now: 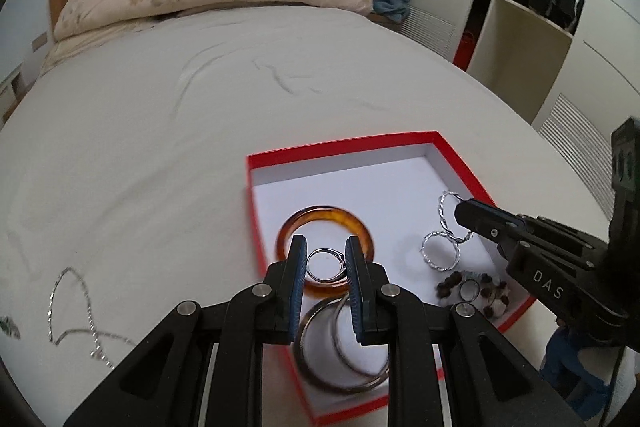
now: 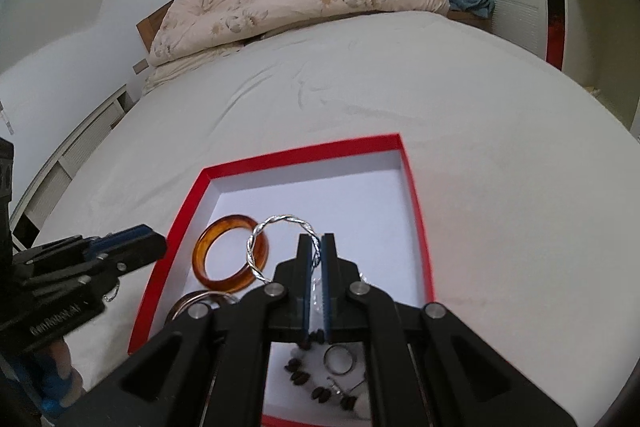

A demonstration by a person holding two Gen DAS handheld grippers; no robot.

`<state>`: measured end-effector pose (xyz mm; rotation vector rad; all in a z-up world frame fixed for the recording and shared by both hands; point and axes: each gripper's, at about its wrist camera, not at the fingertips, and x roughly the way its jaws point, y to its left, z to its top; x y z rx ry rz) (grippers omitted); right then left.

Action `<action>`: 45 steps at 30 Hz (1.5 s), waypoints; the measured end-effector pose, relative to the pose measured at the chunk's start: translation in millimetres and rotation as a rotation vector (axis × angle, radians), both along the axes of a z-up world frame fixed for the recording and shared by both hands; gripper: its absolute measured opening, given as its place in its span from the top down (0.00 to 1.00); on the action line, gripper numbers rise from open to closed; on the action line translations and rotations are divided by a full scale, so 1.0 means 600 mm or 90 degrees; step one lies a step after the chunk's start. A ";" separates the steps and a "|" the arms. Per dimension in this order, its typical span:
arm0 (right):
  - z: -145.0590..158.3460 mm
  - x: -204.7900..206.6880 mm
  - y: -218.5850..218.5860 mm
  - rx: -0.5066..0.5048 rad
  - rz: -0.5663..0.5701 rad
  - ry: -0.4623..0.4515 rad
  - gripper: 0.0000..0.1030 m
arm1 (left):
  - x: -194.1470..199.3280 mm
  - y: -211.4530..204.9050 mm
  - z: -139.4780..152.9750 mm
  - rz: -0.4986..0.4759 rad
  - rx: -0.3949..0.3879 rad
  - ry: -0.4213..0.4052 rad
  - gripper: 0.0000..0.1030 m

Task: Organize jewelry
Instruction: 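Lower the hoop and ring into the red box and open both grippers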

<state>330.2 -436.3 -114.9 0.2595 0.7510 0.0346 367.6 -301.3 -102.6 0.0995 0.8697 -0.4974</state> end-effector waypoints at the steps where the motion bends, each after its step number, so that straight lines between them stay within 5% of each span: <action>1: 0.001 0.001 -0.001 -0.005 -0.003 -0.001 0.96 | -0.002 -0.007 -0.002 -0.003 0.004 -0.003 0.81; 45: -0.039 0.019 0.010 -0.132 -0.030 0.062 0.95 | 0.029 -0.057 -0.076 -0.011 0.048 0.023 0.81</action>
